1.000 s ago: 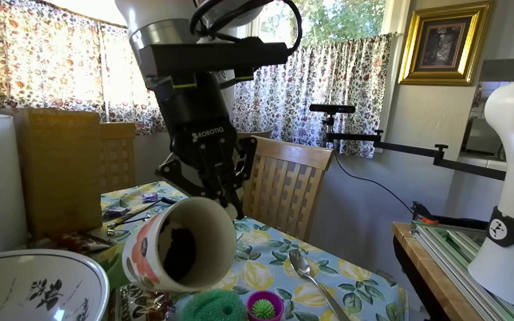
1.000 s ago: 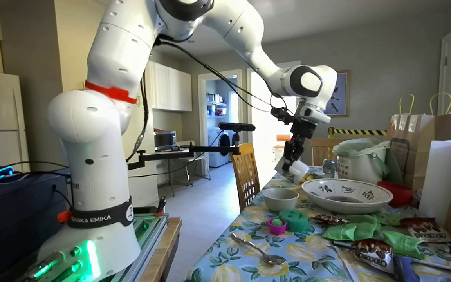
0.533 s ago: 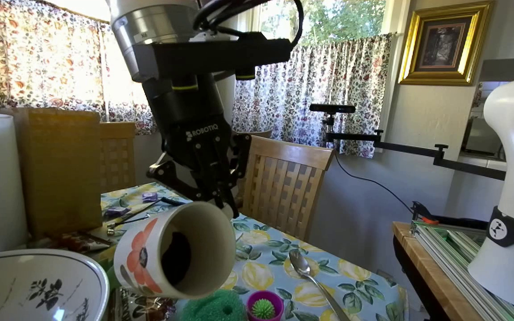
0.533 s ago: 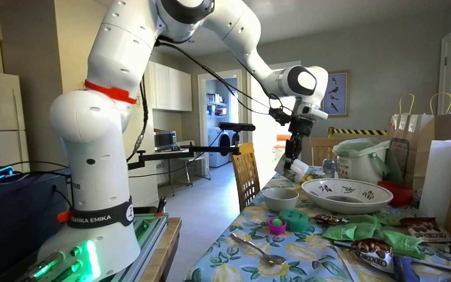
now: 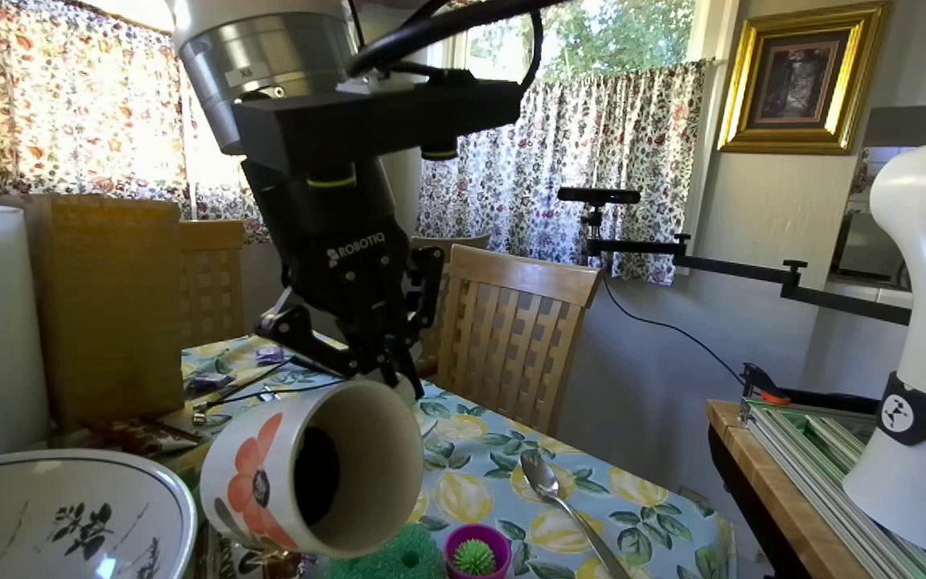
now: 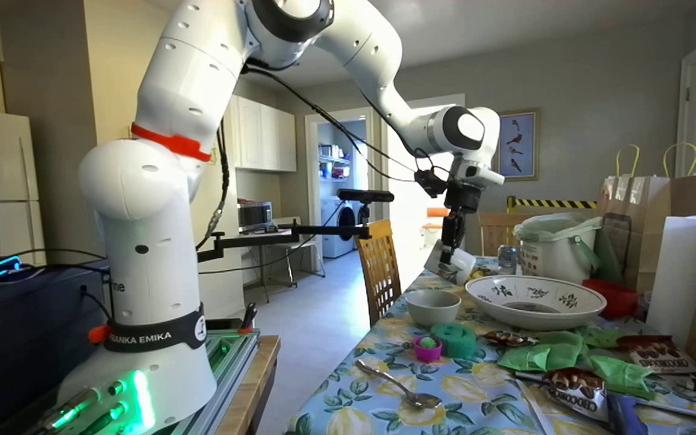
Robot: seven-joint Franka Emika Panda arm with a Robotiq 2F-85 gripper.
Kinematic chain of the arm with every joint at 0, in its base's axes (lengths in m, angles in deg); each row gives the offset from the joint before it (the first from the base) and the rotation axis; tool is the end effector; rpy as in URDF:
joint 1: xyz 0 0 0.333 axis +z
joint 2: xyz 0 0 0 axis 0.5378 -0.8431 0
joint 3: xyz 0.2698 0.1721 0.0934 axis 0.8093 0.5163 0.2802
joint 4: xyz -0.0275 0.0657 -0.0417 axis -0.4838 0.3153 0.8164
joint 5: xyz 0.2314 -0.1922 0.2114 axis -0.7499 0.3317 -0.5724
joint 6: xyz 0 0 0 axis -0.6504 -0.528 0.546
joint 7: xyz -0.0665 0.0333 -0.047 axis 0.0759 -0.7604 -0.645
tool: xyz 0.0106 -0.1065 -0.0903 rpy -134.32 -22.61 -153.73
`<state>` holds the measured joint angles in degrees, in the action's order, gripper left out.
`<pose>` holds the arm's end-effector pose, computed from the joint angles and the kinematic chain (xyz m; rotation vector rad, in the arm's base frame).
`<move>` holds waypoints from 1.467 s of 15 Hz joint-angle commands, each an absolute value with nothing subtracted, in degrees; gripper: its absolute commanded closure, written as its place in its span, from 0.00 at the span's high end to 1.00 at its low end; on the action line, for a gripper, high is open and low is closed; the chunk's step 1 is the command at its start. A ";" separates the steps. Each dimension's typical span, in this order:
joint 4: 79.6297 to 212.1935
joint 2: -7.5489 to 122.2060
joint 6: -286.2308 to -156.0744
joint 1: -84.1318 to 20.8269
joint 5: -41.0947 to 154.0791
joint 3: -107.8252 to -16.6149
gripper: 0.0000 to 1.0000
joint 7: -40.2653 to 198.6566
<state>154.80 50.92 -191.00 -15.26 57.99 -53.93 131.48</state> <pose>0.5470 0.2041 0.3143 2.7508 -0.8272 -0.3478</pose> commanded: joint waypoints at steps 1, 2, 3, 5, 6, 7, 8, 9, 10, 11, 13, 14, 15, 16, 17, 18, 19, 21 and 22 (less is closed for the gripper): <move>154.67 50.76 -190.86 -15.56 58.10 -53.60 0.11 131.56; 154.67 50.66 -190.88 -15.55 58.09 -53.61 0.11 131.56; 154.67 50.59 -190.88 -15.54 58.09 -53.61 0.11 131.56; 154.67 50.57 -190.88 -15.54 58.09 -53.62 0.03 131.56; 153.27 49.74 -190.31 -15.23 58.98 -53.57 0.03 131.00; 152.34 49.11 -190.07 -15.00 59.31 -53.53 0.03 130.94; 151.16 48.32 -189.46 -14.71 59.93 -53.44 0.03 130.55; 150.48 47.82 -189.50 -14.50 60.60 -53.29 0.03 130.07; 149.86 47.37 -189.23 -14.26 61.03 -53.19 0.03 130.07; 149.12 46.89 -189.07 -13.97 61.59 -53.10 0.03 129.91; 147.56 45.84 -188.72 -13.28 62.53 -53.08 0.03 129.72; 146.80 45.32 -188.74 -12.96 62.98 -53.05 0.03 129.47; 145.97 44.76 -188.63 -12.65 63.44 -53.04 0.03 129.30; 145.30 44.32 -188.63 -12.35 63.83 -53.08 0.03 129.21; 144.67 43.93 -188.58 -12.00 64.36 -53.16 0.03 129.11; 144.21 43.71 -189.14 -11.52 65.63 -53.32 0.03 128.94; 143.77 43.45 -189.56 -11.14 66.75 -53.45 0.03 128.83; 143.14 43.19 -190.33 -10.64 68.79 -53.52 0.03 128.52; 142.88 43.14 -190.61 -10.40 69.61 -53.53 0.03 128.57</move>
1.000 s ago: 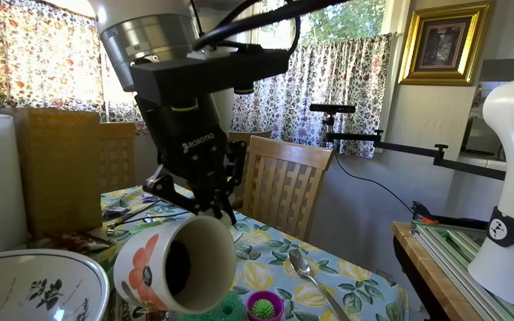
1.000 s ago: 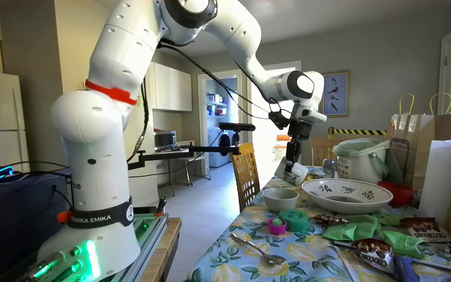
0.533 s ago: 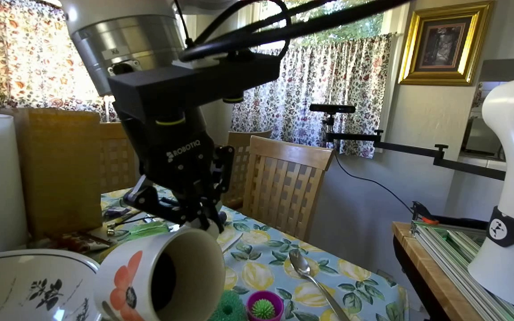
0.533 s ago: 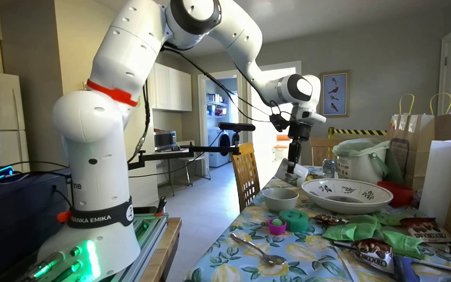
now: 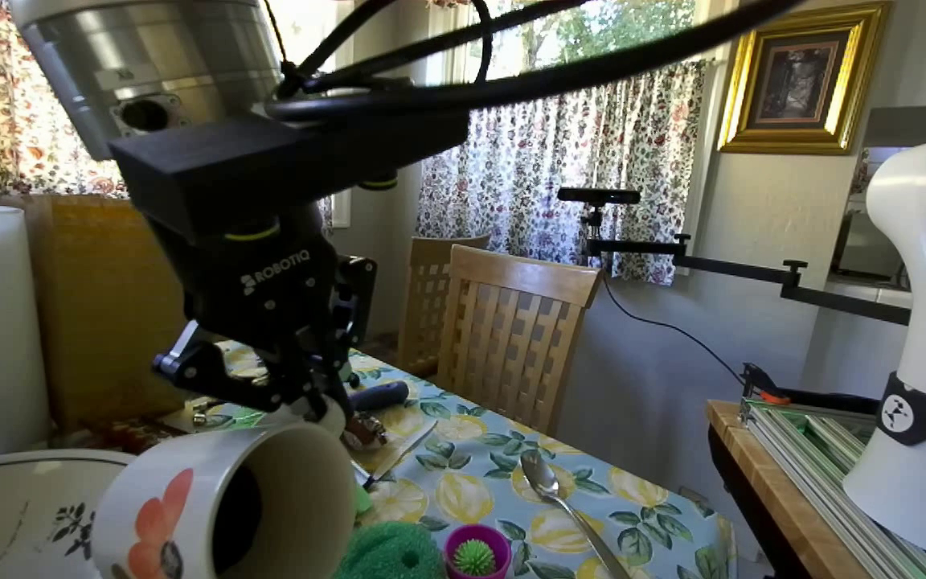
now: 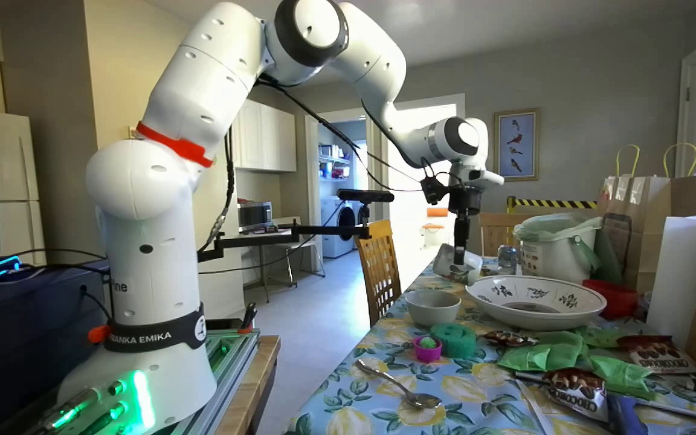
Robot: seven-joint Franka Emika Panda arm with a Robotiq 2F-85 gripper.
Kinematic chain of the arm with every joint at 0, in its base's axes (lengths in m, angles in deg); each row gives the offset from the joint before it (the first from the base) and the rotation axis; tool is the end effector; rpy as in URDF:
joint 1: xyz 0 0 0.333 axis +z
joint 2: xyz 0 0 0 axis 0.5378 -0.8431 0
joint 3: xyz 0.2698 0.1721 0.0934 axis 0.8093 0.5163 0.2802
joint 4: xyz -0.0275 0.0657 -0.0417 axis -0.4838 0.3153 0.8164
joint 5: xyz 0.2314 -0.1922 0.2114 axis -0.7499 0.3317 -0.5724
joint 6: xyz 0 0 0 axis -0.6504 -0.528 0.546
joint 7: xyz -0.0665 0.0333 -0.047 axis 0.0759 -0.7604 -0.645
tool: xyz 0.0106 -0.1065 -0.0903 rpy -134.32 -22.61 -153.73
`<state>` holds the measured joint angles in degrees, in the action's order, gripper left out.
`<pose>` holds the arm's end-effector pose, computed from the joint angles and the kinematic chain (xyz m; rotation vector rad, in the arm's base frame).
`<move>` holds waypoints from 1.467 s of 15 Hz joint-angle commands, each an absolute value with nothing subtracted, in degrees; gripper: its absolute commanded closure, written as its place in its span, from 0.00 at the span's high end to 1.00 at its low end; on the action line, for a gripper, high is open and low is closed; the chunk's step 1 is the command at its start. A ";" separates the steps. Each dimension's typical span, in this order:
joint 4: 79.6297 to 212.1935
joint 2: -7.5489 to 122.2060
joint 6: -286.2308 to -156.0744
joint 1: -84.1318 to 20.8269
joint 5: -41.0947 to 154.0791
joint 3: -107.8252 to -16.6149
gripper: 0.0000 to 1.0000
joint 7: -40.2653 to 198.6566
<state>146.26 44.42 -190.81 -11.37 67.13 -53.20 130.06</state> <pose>0.5747 0.2467 0.3048 2.7420 -0.5849 -0.1685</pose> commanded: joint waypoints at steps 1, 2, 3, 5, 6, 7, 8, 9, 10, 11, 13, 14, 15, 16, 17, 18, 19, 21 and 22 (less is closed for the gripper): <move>142.72 43.10 -191.08 -10.32 69.98 -53.42 0.03 128.37; 142.61 43.08 -191.49 -10.29 70.13 -53.25 0.03 127.98; 142.66 43.24 -191.72 -10.15 70.17 -53.15 0.03 127.65; 142.72 43.62 -191.84 -9.82 69.91 -52.96 0.03 127.06; 142.92 43.91 -191.90 -9.50 70.19 -52.96 0.03 126.84; 143.08 44.14 -192.07 -9.12 70.56 -53.01 0.03 126.99; 143.40 44.42 -192.72 -8.78 71.11 -52.98 0.03 127.00; 143.97 44.85 -193.78 -8.51 71.84 -52.86 0.03 126.79; 144.44 45.18 -194.49 -8.22 72.60 -52.80 0.03 126.72; 145.30 45.71 -195.43 -8.02 73.31 -52.80 0.03 126.85; 146.50 46.38 -197.18 -7.74 74.48 -52.84 0.03 126.94; 147.01 46.64 -197.75 -7.79 74.51 -52.75 0.03 126.98; 147.62 46.94 -198.42 -7.84 74.53 -52.73 0.03 127.06; 148.21 47.23 -198.92 -7.94 74.37 -52.72 0.03 126.96; 148.80 47.45 -199.47 -8.05 74.28 -52.77 0.03 126.91; 149.38 47.55 -200.34 -8.17 74.33 -52.82 0.03 126.83; 149.95 47.54 -201.14 -8.23 74.52 -52.90 0.03 126.65; 151.06 47.56 -202.65 -8.33 74.58 -53.05 0.03 126.23; 151.67 47.69 -203.22 -8.33 74.68 -53.13 0.03 126.00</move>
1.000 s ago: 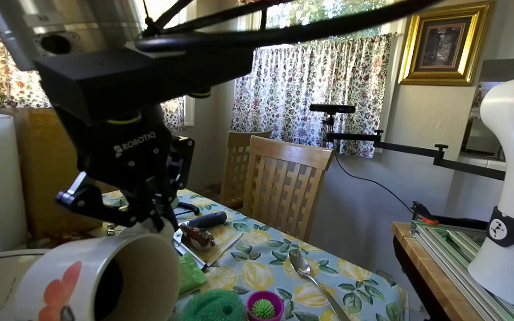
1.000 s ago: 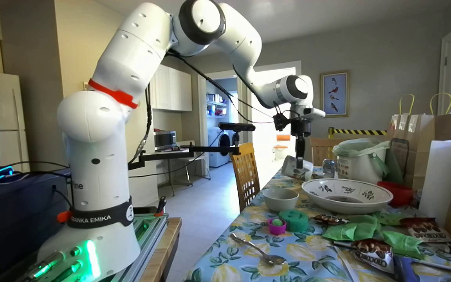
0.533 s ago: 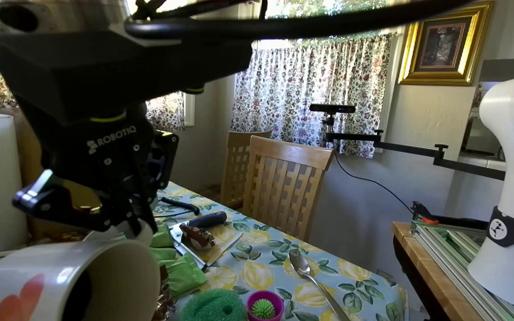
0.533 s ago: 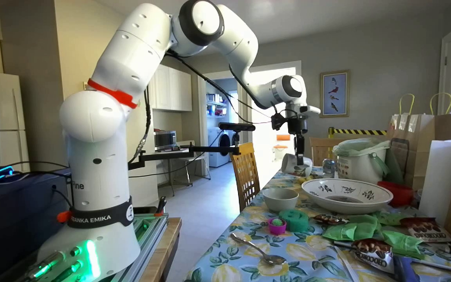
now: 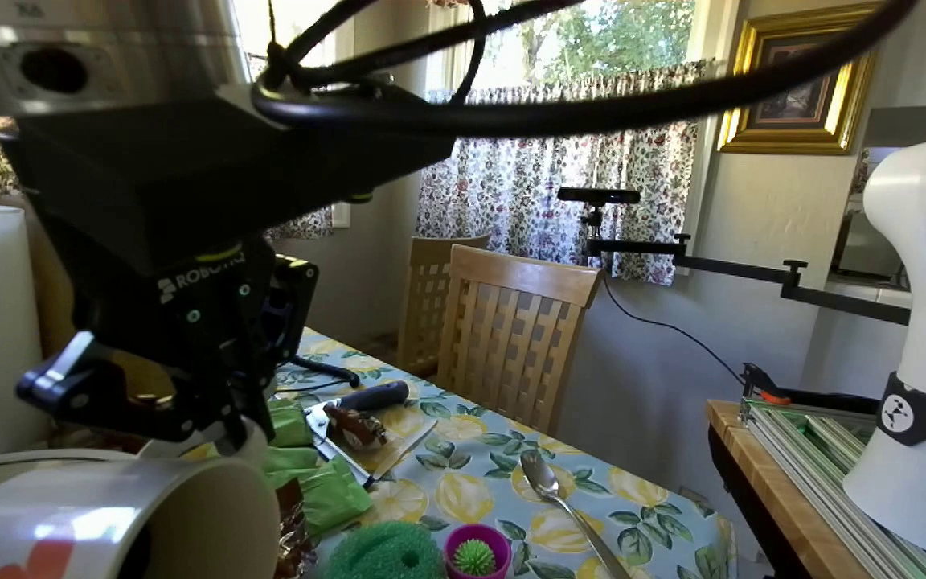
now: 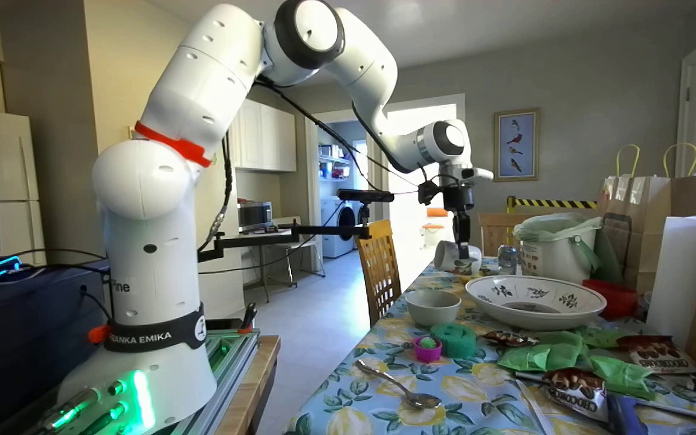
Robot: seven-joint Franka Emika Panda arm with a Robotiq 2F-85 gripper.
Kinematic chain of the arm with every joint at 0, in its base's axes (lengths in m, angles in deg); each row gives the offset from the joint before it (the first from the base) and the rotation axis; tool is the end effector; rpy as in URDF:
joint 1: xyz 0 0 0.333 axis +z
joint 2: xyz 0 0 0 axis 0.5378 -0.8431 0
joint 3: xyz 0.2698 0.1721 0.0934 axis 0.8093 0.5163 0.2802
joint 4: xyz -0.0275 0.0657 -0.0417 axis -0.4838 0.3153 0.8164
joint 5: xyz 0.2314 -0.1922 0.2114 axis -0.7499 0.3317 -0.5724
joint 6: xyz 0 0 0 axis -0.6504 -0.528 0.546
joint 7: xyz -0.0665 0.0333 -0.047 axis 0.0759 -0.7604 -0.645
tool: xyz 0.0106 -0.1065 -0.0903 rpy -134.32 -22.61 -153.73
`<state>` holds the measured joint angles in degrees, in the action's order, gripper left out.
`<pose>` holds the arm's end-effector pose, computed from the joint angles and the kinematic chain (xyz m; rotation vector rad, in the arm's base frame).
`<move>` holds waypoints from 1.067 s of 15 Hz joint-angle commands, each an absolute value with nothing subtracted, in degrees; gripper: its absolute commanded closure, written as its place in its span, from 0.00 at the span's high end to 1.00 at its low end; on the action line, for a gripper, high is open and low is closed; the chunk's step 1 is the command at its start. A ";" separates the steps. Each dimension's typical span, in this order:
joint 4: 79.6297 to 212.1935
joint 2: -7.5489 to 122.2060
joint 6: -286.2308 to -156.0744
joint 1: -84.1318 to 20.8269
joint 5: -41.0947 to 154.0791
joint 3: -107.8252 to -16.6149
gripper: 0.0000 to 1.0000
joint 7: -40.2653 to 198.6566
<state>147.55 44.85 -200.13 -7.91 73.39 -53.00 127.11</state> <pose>0.5783 0.2885 0.3109 2.8204 -0.3367 0.0742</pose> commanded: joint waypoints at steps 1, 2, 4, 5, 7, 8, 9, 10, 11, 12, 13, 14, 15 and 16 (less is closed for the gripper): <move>152.48 47.93 -204.22 -8.35 74.98 -53.27 0.03 125.73; 153.14 48.17 -204.89 -8.29 75.28 -53.46 0.03 125.64; 154.48 48.70 -206.48 -8.14 76.59 -53.78 0.03 125.40; 155.17 48.99 -207.24 -8.20 77.01 -53.79 0.03 125.33; 156.48 49.69 -209.22 -8.18 78.21 -53.86 0.03 125.38; 157.06 50.01 -210.32 -8.10 79.03 -53.91 0.03 125.56; 157.71 50.44 -211.45 -8.09 79.59 -53.91 0.03 125.70; 158.35 50.91 -212.55 -8.01 80.24 -53.90 0.03 125.82; 158.89 51.34 -213.48 -8.04 80.60 -53.83 0.03 125.76; 159.69 51.93 -214.53 -7.95 81.23 -53.84 0.03 126.02; 160.36 52.46 -215.38 -7.82 81.95 -53.89 0.03 126.31; 161.18 53.00 -216.64 -7.89 82.33 -53.78 0.03 126.36; 161.83 53.51 -217.16 -7.77 82.85 -53.76 0.03 126.57; 162.58 53.98 -218.01 -7.86 83.00 -53.57 0.03 126.48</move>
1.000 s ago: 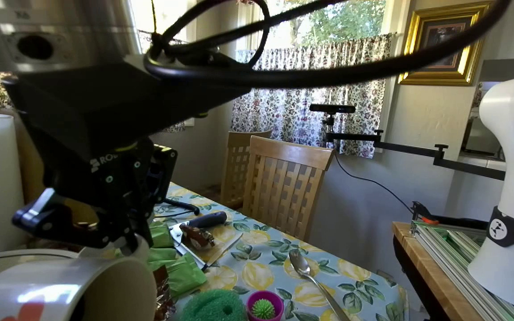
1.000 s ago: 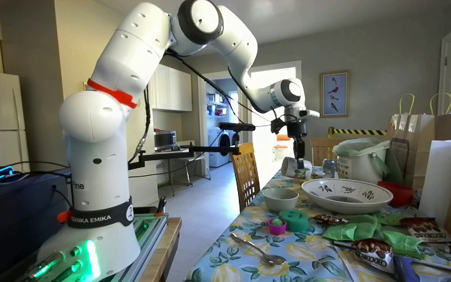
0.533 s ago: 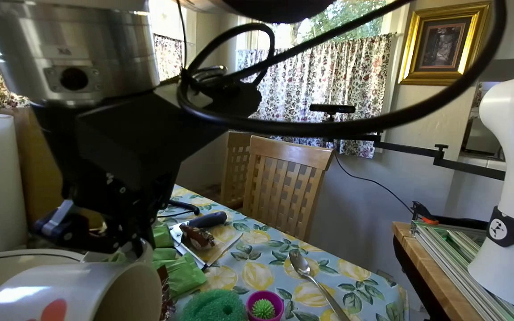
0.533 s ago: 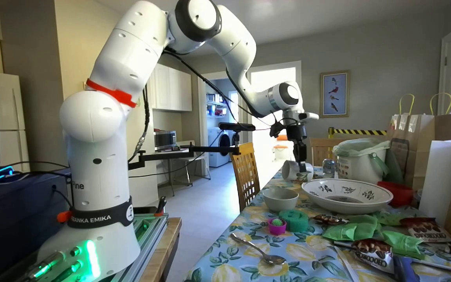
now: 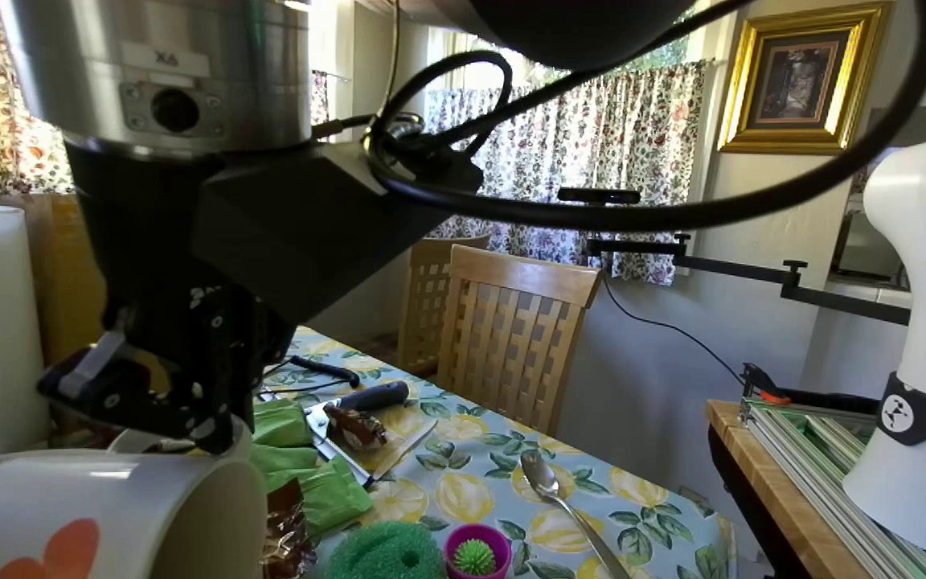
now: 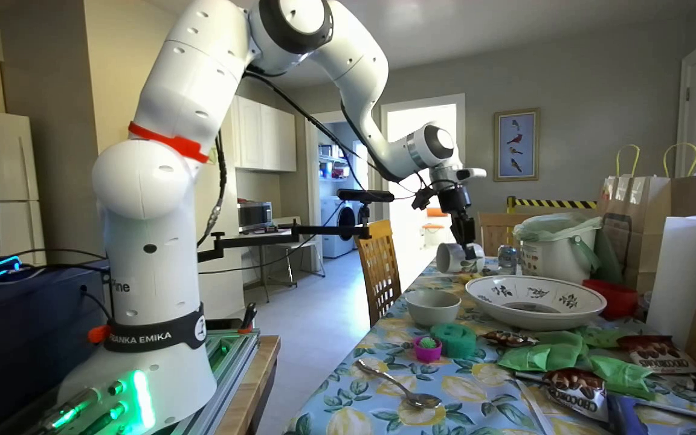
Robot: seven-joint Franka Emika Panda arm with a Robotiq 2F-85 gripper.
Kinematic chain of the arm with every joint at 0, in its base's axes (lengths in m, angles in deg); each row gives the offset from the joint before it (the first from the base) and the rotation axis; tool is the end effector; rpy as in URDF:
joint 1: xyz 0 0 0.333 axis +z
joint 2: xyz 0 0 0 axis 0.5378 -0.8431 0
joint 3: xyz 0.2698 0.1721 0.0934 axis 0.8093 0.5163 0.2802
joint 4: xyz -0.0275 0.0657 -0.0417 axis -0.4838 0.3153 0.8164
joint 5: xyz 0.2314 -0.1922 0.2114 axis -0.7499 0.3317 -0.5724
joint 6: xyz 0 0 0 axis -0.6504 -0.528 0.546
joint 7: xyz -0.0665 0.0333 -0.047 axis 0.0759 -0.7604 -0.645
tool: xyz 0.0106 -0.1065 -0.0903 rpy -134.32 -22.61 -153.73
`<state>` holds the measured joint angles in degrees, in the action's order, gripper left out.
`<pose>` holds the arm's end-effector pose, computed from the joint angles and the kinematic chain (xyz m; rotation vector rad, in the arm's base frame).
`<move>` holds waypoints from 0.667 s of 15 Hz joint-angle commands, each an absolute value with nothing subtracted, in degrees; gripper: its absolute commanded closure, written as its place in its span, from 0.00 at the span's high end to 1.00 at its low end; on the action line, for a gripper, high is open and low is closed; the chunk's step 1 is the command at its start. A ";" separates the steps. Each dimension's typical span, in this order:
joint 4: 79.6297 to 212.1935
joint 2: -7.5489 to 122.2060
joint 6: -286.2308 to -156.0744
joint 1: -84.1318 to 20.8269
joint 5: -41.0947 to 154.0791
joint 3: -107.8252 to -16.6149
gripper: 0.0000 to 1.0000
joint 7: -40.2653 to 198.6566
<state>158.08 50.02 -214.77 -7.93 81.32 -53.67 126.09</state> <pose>0.5671 0.2831 0.3120 2.8571 -0.1331 0.3272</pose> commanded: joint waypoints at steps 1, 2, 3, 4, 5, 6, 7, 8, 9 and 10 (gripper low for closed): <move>163.23 54.43 -218.09 -7.83 83.08 -53.45 0.03 126.57; 164.16 55.01 -218.95 -7.82 83.26 -53.26 0.03 126.73; 164.93 55.49 -219.44 -7.82 83.41 -53.12 0.03 126.86; 165.72 55.98 -220.08 -7.77 83.69 -53.04 0.03 126.95; 166.78 56.48 -221.79 -7.82 84.42 -52.99 0.03 127.04; 167.66 56.93 -223.04 -7.75 85.24 -53.09 0.03 127.33; 168.50 57.20 -224.49 -7.94 85.82 -53.10 0.03 127.34; 169.21 57.41 -225.52 -7.97 86.71 -53.29 0.03 127.56; 169.77 57.60 -226.46 -8.14 87.24 -53.32 0.03 127.48; 170.31 57.77 -227.16 -8.29 87.65 -53.39 0.03 127.46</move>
<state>166.38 54.66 -223.74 -7.85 85.29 -53.06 126.31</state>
